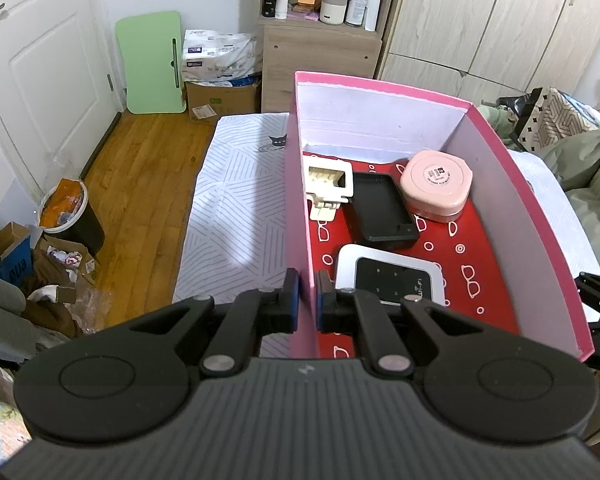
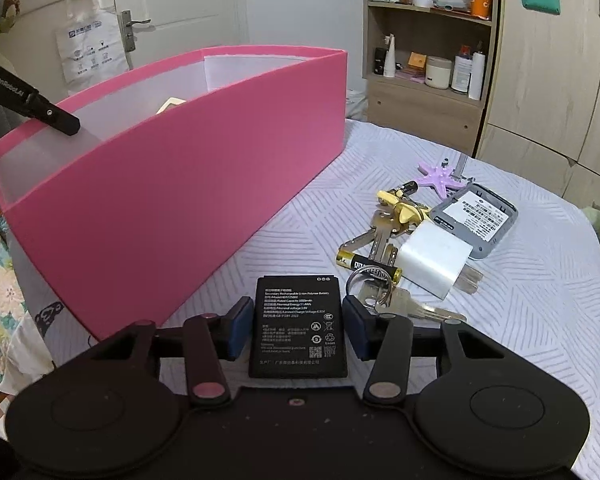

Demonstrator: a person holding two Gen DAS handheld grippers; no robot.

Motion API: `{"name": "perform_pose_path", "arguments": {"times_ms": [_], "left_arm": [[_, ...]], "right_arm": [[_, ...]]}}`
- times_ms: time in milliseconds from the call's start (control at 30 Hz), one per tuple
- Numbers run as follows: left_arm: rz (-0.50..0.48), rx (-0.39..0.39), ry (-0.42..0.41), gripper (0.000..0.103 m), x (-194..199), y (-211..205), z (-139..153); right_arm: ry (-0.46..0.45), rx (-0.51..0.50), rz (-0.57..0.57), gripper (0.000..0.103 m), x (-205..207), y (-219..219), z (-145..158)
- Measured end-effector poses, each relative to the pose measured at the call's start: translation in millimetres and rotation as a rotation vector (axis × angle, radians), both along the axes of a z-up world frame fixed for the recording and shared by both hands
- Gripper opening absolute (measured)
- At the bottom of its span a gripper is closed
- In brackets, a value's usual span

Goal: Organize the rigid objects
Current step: 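Carry the black battery into the box beside the pink case and release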

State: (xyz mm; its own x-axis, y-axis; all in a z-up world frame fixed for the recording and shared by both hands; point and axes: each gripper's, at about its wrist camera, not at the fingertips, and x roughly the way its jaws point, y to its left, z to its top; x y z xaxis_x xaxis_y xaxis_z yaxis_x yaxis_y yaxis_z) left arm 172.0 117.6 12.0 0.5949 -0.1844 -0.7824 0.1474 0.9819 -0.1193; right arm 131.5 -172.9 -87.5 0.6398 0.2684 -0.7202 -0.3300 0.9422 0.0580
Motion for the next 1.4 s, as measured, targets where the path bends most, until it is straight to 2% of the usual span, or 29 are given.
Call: {"name": "perform_pose_path", "arguments": {"times_ms": [167, 433, 600, 733, 833, 967, 1100, 1200, 1300, 1400], "left_arm": [[-0.001, -0.006, 0.001, 0.008, 1.0, 0.6, -0.4], [-0.001, -0.012, -0.002, 0.008, 2.3, 2.8, -1.7], [0.0, -0.015, -0.005, 0.008, 1.9, 2.8, -2.5], [0.002, -0.014, 0.0, 0.008, 3.2, 3.6, -3.0], [0.005, -0.013, 0.0, 0.008, 2.4, 1.8, -2.9], [0.003, -0.021, 0.002, 0.008, 2.4, 3.2, -2.7], [-0.008, -0.018, 0.005, 0.008, 3.1, 2.6, -2.5], [-0.017, -0.005, 0.002, 0.008, 2.6, 0.6, -2.4], [-0.029, 0.018, -0.003, 0.008, 2.0, -3.1, -2.5], [-0.034, 0.012, -0.002, 0.008, 2.0, -1.9, -2.4]], "right_arm": [[0.012, 0.105, -0.038, 0.054, -2.1, -10.1, 3.3], [-0.021, 0.238, -0.086, 0.054, -7.8, -28.2, 18.5], [-0.108, 0.274, -0.075, 0.054, -9.4, -34.8, 47.5], [-0.184, 0.28, 0.019, 0.054, -5.9, -25.3, 80.7], [-0.235, 0.245, 0.126, 0.054, 1.4, -6.1, 102.5], [-0.266, 0.137, 0.242, 0.054, 18.4, 26.9, 113.7], [-0.201, 0.044, 0.323, 0.054, 50.8, 56.6, 108.8], [-0.141, -0.066, 0.397, 0.054, 72.1, 75.3, 100.2], [-0.093, -0.194, 0.42, 0.054, 89.2, 86.8, 89.4], [-0.019, -0.246, 0.449, 0.054, 100.0, 96.1, 79.4]]}}
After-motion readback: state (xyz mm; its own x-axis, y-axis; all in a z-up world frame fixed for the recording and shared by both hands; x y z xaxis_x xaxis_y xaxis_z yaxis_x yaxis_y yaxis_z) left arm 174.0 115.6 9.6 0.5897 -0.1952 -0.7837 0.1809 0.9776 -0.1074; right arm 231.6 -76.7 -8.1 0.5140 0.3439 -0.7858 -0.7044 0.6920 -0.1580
